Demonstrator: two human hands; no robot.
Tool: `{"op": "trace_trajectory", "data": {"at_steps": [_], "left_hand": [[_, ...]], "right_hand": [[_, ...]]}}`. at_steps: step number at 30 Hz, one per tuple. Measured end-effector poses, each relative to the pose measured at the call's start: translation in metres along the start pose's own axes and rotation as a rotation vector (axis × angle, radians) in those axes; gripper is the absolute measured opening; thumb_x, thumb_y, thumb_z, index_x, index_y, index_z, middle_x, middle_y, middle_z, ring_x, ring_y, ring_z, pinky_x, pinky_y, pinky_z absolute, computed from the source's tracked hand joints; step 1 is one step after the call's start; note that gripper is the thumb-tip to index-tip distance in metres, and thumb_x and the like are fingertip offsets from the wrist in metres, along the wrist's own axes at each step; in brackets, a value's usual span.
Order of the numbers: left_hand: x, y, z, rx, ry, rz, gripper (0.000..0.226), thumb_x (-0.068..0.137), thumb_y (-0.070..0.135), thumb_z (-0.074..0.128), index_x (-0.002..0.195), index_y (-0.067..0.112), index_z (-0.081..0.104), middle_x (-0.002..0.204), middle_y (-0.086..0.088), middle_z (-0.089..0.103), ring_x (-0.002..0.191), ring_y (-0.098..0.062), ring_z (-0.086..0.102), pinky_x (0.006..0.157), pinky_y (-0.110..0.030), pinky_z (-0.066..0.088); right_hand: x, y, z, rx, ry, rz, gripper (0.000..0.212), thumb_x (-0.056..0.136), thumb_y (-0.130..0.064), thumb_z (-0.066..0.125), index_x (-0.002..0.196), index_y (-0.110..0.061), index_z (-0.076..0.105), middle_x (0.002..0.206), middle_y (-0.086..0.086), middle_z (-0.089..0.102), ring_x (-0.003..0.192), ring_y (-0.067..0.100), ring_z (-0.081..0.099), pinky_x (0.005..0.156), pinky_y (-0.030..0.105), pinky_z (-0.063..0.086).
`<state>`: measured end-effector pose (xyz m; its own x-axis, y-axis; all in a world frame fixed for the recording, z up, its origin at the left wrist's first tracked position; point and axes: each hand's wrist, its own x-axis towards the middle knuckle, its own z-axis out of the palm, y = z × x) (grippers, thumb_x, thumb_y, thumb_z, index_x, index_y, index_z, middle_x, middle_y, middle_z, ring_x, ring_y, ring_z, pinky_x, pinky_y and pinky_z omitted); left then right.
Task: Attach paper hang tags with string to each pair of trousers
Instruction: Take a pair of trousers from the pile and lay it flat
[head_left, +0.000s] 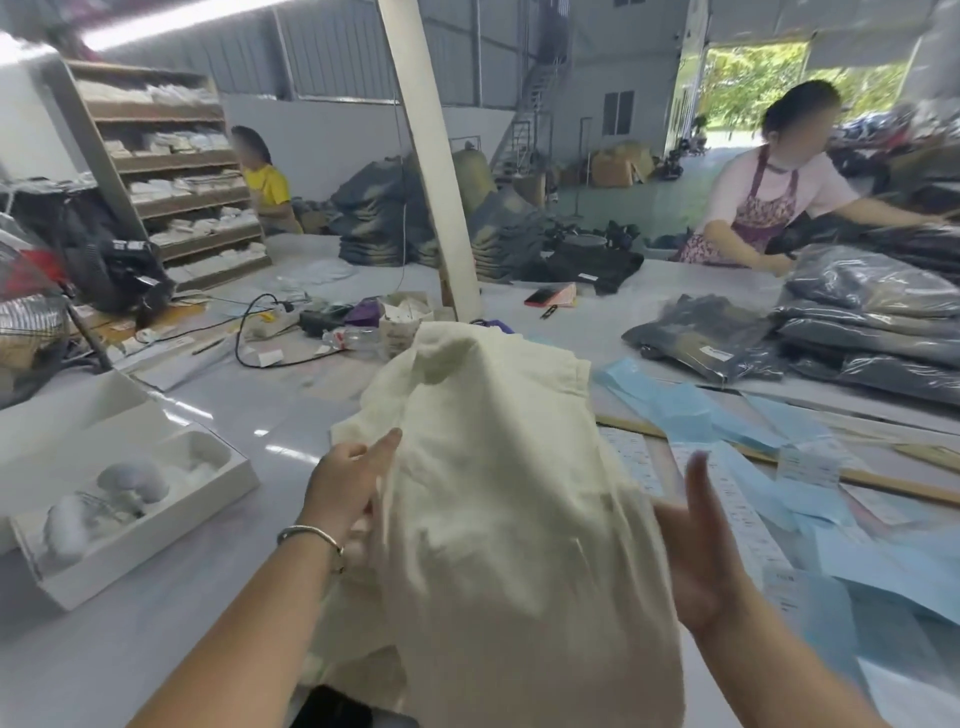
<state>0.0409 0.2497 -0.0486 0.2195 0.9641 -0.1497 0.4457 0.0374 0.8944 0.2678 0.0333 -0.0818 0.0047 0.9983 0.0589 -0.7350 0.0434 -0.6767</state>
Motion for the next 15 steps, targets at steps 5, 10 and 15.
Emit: {"op": "trace_trajectory", "data": {"at_steps": [5,10,15], "left_hand": [[-0.005,0.006,-0.003,-0.66,-0.401,-0.152,0.023,0.073,0.017,0.073,0.093,0.008,0.075,0.084,-0.011,0.074,0.07,-0.024,0.071,0.063,-0.031,0.058],[-0.025,-0.001,-0.03,-0.975,-0.563,-0.011,0.053,0.055,0.048,0.081,0.091,0.01,0.079,0.087,-0.012,0.075,0.082,-0.025,0.073,0.071,-0.031,0.058],[-0.059,0.022,-0.004,-0.693,-0.642,-0.29,0.069,0.084,0.054,0.057,0.125,-0.001,0.061,0.119,-0.02,0.066,0.112,-0.033,0.062,0.106,-0.044,0.042]], "right_hand": [[0.024,-0.009,0.015,-0.129,0.308,0.059,0.065,0.07,-0.04,0.077,0.124,-0.006,0.063,0.112,0.017,0.069,0.095,0.031,0.07,0.072,0.037,0.059],[-0.011,-0.013,0.007,-0.068,0.039,-0.11,0.053,0.096,-0.031,0.055,0.135,0.004,0.049,0.133,0.025,0.055,0.125,0.038,0.051,0.107,0.049,0.038],[-0.002,-0.027,0.036,-0.162,0.31,-0.034,0.04,0.102,-0.037,0.042,0.103,-0.012,0.073,0.088,-0.006,0.076,0.077,0.008,0.072,0.068,0.018,0.056]]}}
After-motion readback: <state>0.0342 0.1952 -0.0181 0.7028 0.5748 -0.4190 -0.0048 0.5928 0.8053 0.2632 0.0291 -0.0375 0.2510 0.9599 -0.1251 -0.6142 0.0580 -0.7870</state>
